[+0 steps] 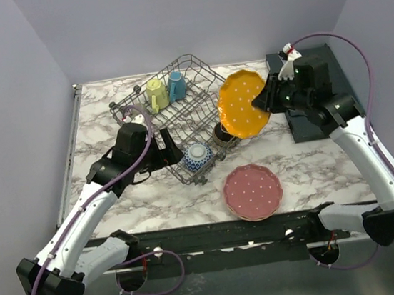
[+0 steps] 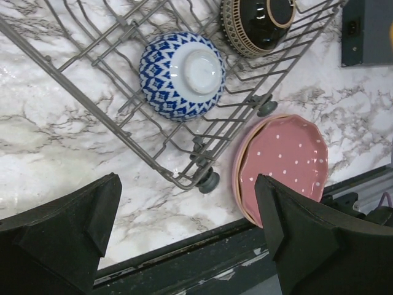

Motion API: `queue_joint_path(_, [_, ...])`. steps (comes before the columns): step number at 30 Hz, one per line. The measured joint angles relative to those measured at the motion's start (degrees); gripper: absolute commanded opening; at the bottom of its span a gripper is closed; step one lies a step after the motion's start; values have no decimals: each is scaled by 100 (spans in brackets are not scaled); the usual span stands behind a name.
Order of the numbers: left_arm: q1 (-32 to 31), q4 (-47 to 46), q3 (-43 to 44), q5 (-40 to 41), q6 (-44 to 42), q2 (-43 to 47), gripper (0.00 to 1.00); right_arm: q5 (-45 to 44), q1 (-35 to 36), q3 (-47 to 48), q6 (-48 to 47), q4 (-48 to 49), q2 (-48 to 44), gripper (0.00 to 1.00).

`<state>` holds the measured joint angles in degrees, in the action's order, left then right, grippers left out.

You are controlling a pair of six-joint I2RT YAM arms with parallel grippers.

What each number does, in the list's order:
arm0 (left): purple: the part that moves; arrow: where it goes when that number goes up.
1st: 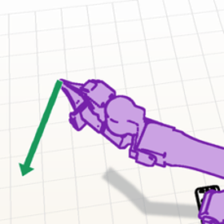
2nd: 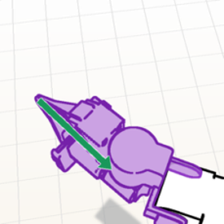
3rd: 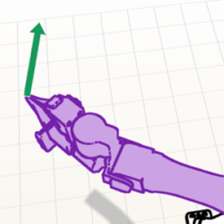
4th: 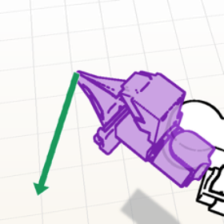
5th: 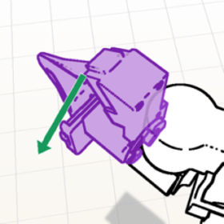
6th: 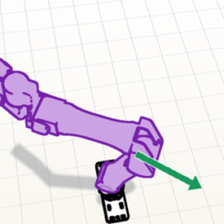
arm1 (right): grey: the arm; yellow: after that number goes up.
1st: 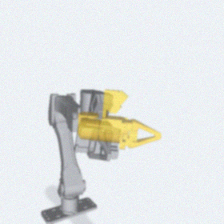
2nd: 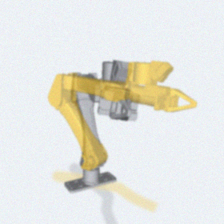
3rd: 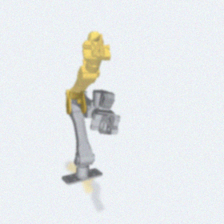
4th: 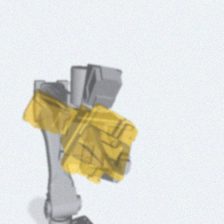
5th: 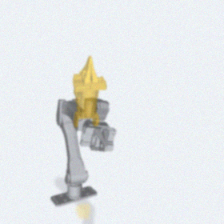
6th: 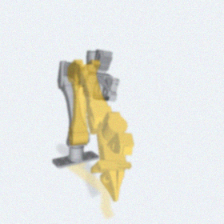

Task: Load the mixed dishes into the dish rack
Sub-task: Insert the plate into the dish rack.

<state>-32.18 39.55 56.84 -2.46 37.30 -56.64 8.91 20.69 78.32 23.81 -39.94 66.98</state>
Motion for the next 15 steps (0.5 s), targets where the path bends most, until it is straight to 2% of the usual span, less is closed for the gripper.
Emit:
queue_joint_path(7, [662,-35,-234,-319,-297,133,99,-219,0,975,-815,203,1220,0])
queue_joint_path(15, [802,-129,-894,-304,-479,505,99,-337,0,1244,-1665,844,2076,0])
